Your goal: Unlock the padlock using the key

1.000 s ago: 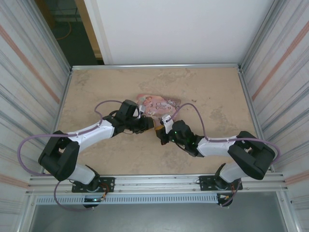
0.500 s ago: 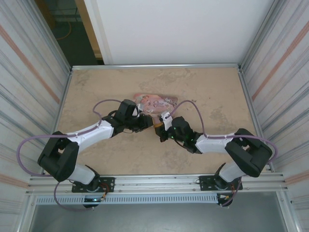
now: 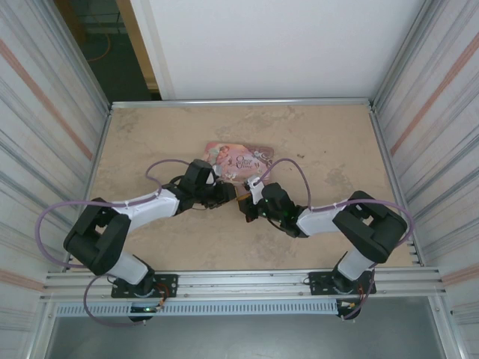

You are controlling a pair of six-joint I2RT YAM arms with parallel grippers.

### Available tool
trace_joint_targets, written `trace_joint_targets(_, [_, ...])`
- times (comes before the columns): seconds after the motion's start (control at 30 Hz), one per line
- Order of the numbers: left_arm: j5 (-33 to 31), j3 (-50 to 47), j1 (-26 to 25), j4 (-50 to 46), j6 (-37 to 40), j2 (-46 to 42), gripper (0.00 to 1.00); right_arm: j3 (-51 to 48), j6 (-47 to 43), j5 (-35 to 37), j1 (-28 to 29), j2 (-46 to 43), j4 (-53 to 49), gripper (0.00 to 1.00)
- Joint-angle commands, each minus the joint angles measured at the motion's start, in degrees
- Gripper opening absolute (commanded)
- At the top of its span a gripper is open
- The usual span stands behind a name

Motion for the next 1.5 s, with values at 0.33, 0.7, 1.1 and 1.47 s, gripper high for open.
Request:
trace_joint_targets(0.33, [3.76,-2.46,0.02,5.29,-0.26,2.82,0.3,-1.87,4.34,1.3,0.02,5.94,8.46,0.0])
trace_joint_targets(0.7, [1.11,-4.11,0.26,4.86,1.45,-0.1,0.49,-2.67,4.77,0.79,-0.02,7.88,9.39,0.0])
trace_joint_targets(1.1, [-2.1,-8.22,3.27,0.24,3.52,-12.81,0.57,-2.28,6.08,-0.7,0.2,6.09,6.87,0.0])
trace_joint_targets(1.47, [-1.49,-15.85,6.99,3.92,-0.7,-24.09,0.6,2.41,10.51,-4.8,-0.47,4.92,-2.39,0.0])
